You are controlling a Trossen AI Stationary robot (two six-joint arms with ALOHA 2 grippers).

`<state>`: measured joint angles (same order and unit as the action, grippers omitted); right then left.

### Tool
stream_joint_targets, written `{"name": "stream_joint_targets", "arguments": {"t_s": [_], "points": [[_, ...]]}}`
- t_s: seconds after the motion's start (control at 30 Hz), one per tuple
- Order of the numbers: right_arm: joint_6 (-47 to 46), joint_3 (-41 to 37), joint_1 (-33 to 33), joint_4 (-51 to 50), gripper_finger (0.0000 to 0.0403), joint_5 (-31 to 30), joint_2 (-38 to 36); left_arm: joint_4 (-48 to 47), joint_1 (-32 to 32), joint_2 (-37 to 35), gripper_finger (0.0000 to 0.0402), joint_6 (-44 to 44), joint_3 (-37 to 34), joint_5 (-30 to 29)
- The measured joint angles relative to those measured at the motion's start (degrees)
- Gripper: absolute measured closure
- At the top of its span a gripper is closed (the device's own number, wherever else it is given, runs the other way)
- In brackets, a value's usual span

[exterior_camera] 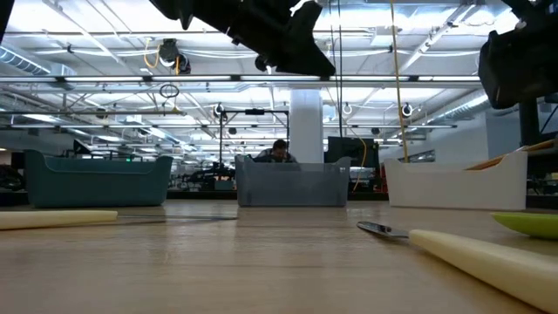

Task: Pick & Place Kitchen Items
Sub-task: Put the green serving spoon into the white bin

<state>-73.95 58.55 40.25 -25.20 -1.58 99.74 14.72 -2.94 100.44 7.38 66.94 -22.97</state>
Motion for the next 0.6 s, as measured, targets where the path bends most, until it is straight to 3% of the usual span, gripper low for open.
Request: {"name": "stream_joint_targets", "arguments": {"t_s": [0.33,0.6], "points": [[1.7,0.0,0.1,-1.9,0.026,-4.9,0.5,0.0,0.0,0.0,0.0283,-0.8,0.0,0.0],[1.3,0.0,0.0,-4.9,0.0354,-5.8,0.6,0.0,0.0,0.0,0.0282,-3.1,0.0,0.0]]}}
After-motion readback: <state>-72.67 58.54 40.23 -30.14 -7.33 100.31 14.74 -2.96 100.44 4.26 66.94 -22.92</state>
